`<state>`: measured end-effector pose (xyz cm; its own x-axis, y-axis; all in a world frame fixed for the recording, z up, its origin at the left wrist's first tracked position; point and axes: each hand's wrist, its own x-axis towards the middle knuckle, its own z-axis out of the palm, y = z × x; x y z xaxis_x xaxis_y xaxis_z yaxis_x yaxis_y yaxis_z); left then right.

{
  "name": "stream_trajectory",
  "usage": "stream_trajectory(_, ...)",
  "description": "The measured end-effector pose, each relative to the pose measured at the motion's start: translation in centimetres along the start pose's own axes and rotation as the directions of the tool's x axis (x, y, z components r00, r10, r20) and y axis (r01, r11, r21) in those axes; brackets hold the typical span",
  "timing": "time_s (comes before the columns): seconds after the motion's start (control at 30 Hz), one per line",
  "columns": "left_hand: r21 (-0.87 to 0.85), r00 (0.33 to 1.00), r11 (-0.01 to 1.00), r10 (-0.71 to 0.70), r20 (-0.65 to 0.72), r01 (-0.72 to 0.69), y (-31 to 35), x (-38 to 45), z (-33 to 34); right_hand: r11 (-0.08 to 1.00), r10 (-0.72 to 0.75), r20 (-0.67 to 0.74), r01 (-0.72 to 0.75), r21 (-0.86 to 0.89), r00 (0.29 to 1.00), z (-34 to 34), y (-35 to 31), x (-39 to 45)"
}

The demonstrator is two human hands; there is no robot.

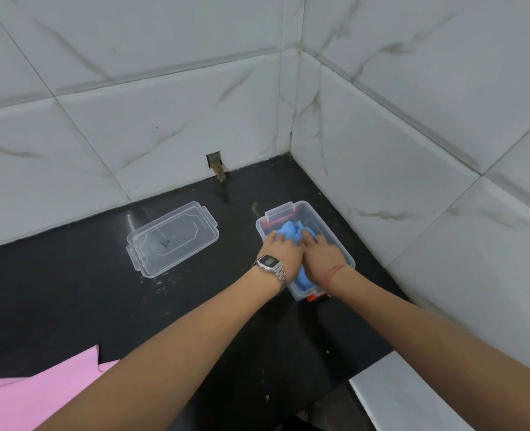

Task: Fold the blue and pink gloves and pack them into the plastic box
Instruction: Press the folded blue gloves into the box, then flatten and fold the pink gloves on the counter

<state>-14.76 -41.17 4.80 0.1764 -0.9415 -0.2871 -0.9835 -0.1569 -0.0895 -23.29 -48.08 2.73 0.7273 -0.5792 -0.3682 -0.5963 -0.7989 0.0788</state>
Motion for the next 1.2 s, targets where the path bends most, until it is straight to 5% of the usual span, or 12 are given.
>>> stream_trajectory(0.13,-0.042,0.982,0.986,0.164,0.094,-0.160,-0.8,-2.3,1.4,1.000,-0.011,0.149,0.011,0.002,0.989,0.1,0.2,-0.4)
stream_trajectory(0.33,-0.121,0.969,0.973,0.213,0.123,-0.198,-1.1,-1.6,1.7,0.993,-0.067,0.369,0.025,0.117,0.927,-1.1,-0.5,0.2)
stream_trajectory(0.53,-0.118,0.970,0.965,0.240,0.031,-0.235,-1.2,-2.0,1.7,0.989,-0.013,0.256,-0.026,0.148,0.967,-1.1,-1.0,-0.4)
stream_trajectory(0.67,-0.063,0.948,0.962,0.248,-0.200,-0.265,-1.8,-5.3,4.0,0.981,0.069,0.171,-0.098,0.166,0.983,-1.2,-1.1,-1.2)
stream_trajectory(0.77,-0.184,0.960,0.969,0.118,-0.255,-0.168,-3.5,-9.0,6.3,0.984,0.111,0.021,-0.113,0.136,0.994,-2.4,-2.1,-2.2)
stream_trajectory(0.9,-0.334,0.956,0.926,-0.241,-0.166,0.175,-7.9,-15.4,9.4,0.982,0.043,-0.177,-0.009,0.190,0.983,-5.1,-5.8,-3.6)
stream_trajectory(1.03,-0.395,0.818,0.764,-0.573,-0.053,0.510,-12.1,-23.0,12.5,0.937,-0.174,-0.198,0.224,0.268,0.965,-6.9,-11.9,-4.7)
stream_trajectory(1.2,-0.430,0.656,0.557,-0.745,0.120,0.710,-13.8,-30.3,16.1,0.834,-0.472,-0.069,0.471,0.288,0.879,-6.1,-19.9,-5.7)
